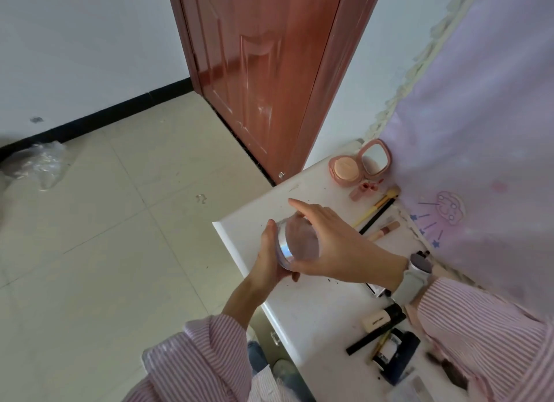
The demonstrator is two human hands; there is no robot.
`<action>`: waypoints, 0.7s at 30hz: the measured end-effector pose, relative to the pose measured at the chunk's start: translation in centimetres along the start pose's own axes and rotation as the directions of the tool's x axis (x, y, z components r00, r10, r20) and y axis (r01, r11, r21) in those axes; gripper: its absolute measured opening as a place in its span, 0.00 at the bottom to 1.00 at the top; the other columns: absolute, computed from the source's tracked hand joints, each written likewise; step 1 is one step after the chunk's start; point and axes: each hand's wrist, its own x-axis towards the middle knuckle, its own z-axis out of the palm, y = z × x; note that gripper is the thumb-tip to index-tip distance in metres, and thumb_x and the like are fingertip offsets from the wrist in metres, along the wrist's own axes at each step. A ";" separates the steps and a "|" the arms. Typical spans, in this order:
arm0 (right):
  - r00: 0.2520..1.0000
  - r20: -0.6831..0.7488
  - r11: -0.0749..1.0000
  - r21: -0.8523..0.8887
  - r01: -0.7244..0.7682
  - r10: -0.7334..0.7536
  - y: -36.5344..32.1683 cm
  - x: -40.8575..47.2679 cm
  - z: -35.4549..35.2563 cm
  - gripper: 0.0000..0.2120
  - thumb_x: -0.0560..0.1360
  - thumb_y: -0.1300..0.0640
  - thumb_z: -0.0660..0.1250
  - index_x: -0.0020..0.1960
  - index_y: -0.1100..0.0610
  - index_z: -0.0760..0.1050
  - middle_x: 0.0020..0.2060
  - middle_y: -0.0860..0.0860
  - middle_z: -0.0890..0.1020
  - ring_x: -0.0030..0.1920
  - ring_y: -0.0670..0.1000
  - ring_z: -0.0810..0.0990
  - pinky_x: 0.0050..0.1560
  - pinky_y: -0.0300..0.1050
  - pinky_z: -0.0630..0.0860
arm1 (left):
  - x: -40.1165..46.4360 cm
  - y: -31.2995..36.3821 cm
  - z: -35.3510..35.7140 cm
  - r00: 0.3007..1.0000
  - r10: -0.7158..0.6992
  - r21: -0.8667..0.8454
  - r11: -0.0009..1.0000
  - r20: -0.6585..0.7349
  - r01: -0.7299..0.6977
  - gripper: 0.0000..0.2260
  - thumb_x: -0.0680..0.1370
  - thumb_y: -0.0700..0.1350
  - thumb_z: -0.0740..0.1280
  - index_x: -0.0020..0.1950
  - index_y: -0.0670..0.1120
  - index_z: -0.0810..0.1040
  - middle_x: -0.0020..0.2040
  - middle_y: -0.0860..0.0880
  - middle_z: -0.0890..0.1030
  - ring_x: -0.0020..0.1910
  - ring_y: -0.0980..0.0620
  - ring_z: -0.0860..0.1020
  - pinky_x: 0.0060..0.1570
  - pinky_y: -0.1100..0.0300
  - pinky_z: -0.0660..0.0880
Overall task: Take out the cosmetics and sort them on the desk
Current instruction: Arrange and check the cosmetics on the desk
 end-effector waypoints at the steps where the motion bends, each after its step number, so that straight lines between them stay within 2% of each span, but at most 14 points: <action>1: 0.998 0.027 0.994 -0.090 0.066 -0.063 0.1 -0.1 -0.2 0.45 0.67 0.46 0.71 0.74 0.48 0.47 0.65 0.44 0.65 0.62 0.43 0.62 0.61 0.37 0.64 | 0.1 0.2 -0.2 0.996 -0.067 -0.062 0.996 0.063 0.071 0.31 0.79 0.62 0.40 0.53 0.47 0.79 0.34 0.45 0.78 0.31 0.51 0.73 0.30 0.60 0.70; 3: 0.981 0.081 0.953 -0.236 0.192 -0.178 0.0 -0.3 -0.5 0.47 0.67 0.49 0.71 0.75 0.49 0.43 0.67 0.46 0.64 0.64 0.45 0.61 0.63 0.41 0.65 | 0.2 0.6 -0.7 0.973 -0.180 -0.114 0.974 0.146 0.198 0.29 0.79 0.63 0.45 0.50 0.45 0.79 0.36 0.43 0.78 0.31 0.49 0.74 0.29 0.58 0.71; 6: 0.937 0.127 0.847 -0.402 0.348 -0.324 0.1 -0.9 -0.2 0.47 0.69 0.52 0.71 0.75 0.53 0.42 0.68 0.50 0.65 0.66 0.49 0.60 0.62 0.49 0.70 | 0.4 0.9 -1.4 0.926 -0.301 -0.090 0.940 0.228 0.328 0.29 0.77 0.65 0.50 0.54 0.43 0.76 0.41 0.39 0.78 0.32 0.45 0.75 0.28 0.58 0.73; 8: 0.918 0.142 0.806 -0.444 0.392 -0.369 0.4 -1.2 0.1 0.47 0.69 0.54 0.72 0.74 0.53 0.43 0.68 0.53 0.66 0.67 0.50 0.59 0.62 0.51 0.69 | 0.4 1.0 -1.7 0.896 -0.348 -0.055 0.925 0.276 0.376 0.30 0.77 0.66 0.50 0.56 0.41 0.74 0.41 0.38 0.77 0.32 0.45 0.75 0.29 0.58 0.74; 10: 0.914 0.155 0.805 -0.435 0.404 -0.375 0.8 -1.4 0.3 0.47 0.69 0.52 0.71 0.74 0.51 0.41 0.70 0.52 0.64 0.69 0.51 0.57 0.64 0.51 0.67 | 0.6 0.8 -1.8 0.889 -0.368 -0.032 0.920 0.273 0.391 0.30 0.77 0.66 0.50 0.55 0.41 0.74 0.40 0.39 0.78 0.33 0.45 0.75 0.29 0.58 0.75; 12: 0.950 0.108 0.890 -0.334 0.311 -0.291 1.2 -1.4 0.4 0.49 0.69 0.44 0.70 0.73 0.47 0.36 0.72 0.50 0.58 0.72 0.49 0.53 0.68 0.48 0.62 | 0.8 0.6 -1.7 0.903 -0.367 -0.042 0.922 0.222 0.385 0.29 0.77 0.64 0.49 0.53 0.42 0.76 0.40 0.41 0.79 0.35 0.46 0.75 0.31 0.57 0.73; 14: 0.998 -0.021 0.992 -0.109 0.060 -0.063 1.3 -1.3 0.9 0.49 0.66 0.34 0.65 0.73 0.43 0.37 0.71 0.44 0.53 0.71 0.47 0.53 0.66 0.44 0.61 | 1.0 0.2 -1.4 0.925 -0.334 -0.081 0.932 0.179 0.352 0.29 0.78 0.62 0.47 0.50 0.43 0.78 0.37 0.43 0.79 0.33 0.49 0.74 0.31 0.58 0.71; 15: 0.993 -0.062 0.995 0.008 -0.097 0.097 1.2 -1.0 1.2 0.47 0.64 0.30 0.62 0.73 0.42 0.40 0.70 0.43 0.54 0.70 0.46 0.56 0.63 0.43 0.63 | 1.1 -0.1 -1.3 0.937 -0.310 -0.088 0.941 0.161 0.327 0.29 0.79 0.62 0.45 0.50 0.42 0.78 0.37 0.44 0.79 0.32 0.50 0.74 0.30 0.58 0.70; 17: 0.938 -0.031 0.932 0.122 -0.340 0.346 1.1 -0.4 1.8 0.46 0.60 0.26 0.56 0.72 0.45 0.50 0.68 0.46 0.60 0.64 0.48 0.64 0.59 0.45 0.69 | 1.3 -0.4 -1.0 0.959 -0.259 -0.060 0.962 0.114 0.267 0.29 0.79 0.60 0.43 0.53 0.43 0.77 0.39 0.44 0.78 0.34 0.51 0.72 0.30 0.60 0.68; 19: 0.903 0.033 0.895 0.118 -0.430 0.429 1.0 0.2 2.2 0.46 0.59 0.25 0.54 0.69 0.49 0.58 0.63 0.48 0.68 0.57 0.47 0.70 0.54 0.46 0.74 | 1.4 -0.6 -0.7 0.973 -0.213 0.006 0.977 0.085 0.213 0.29 0.80 0.59 0.41 0.55 0.45 0.76 0.40 0.44 0.78 0.35 0.52 0.71 0.32 0.60 0.66; 21: 0.911 0.043 0.906 0.094 -0.413 0.411 1.1 0.3 2.2 0.42 0.61 0.27 0.57 0.67 0.50 0.60 0.60 0.47 0.70 0.54 0.46 0.71 0.50 0.43 0.75 | 1.4 -0.7 -0.5 0.979 -0.187 0.055 0.982 0.077 0.183 0.28 0.80 0.58 0.40 0.55 0.46 0.76 0.39 0.44 0.76 0.35 0.52 0.70 0.32 0.59 0.65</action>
